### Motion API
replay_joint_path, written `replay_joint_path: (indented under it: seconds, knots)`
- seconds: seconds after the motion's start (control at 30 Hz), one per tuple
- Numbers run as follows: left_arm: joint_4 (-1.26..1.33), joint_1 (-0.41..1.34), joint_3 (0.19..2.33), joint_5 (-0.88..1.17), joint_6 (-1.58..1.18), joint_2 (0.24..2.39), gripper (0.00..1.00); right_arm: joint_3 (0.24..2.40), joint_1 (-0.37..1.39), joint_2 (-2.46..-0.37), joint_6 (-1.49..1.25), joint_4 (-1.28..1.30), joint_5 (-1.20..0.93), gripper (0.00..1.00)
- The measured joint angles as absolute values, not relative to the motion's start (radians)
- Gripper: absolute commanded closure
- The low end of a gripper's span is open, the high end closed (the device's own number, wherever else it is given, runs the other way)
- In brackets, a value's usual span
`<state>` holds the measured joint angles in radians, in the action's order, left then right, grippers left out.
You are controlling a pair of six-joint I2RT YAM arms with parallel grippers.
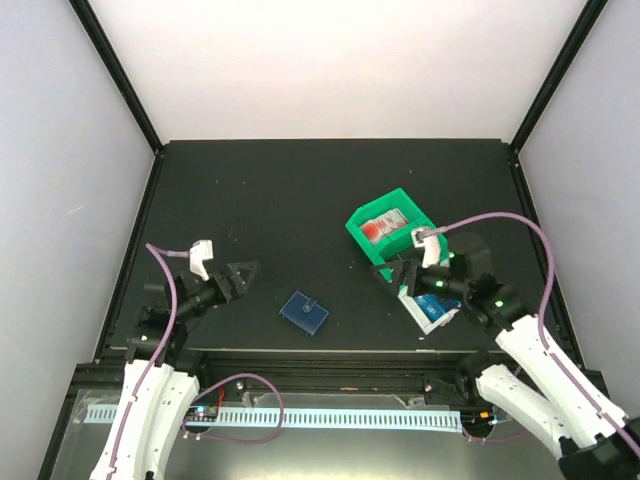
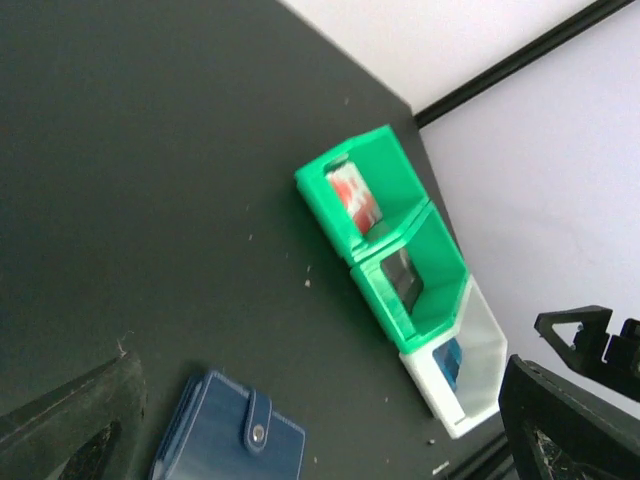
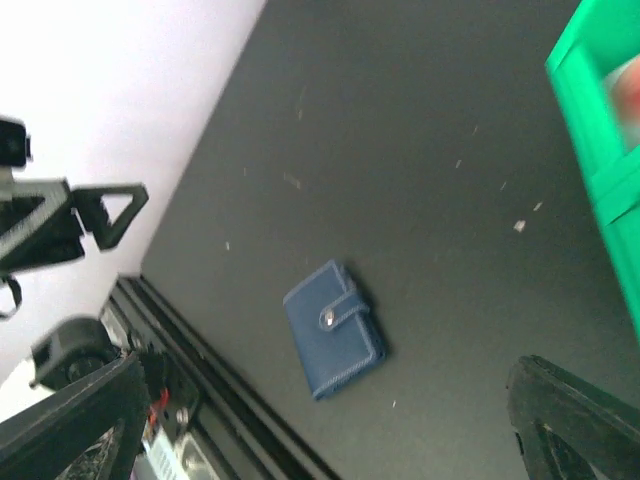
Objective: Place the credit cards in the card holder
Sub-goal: Open the card holder at the center of the board.
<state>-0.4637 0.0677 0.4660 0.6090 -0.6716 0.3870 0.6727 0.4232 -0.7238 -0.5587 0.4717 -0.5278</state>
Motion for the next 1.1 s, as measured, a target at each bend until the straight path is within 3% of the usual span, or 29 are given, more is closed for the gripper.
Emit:
replay_joint_path:
  seconds: [0.17, 0.33, 0.63, 0.83, 1.1]
  knots:
    - [-0.47, 0.133, 0.402, 0.601, -0.738, 0.414, 0.06, 0.67, 0.628, -0.87, -0.572, 0.441, -0.387, 0.06]
    - [-0.456, 0.271, 0.344, 0.519, -0.813, 0.478, 0.16, 0.674, 0.781, -1.05, -0.574, 0.399, -0.276, 0.13]
    - [-0.373, 0.512, 0.299, 0.352, -0.978, 0.697, 0.18, 0.851, 1.0, -1.413, -0.469, 0.335, -0.094, 0.25]
    - [-0.284, 0.606, 0.25, 0.286, -1.072, 0.735, 0.17, 0.97, 1.068, -1.608, -0.432, 0.323, -0.037, 0.38]
    - [-0.225, 0.65, 0.22, 0.208, -1.136, 0.761, 0.25, 1.065, 1.122, -1.773, -0.435, 0.362, 0.038, 0.38]
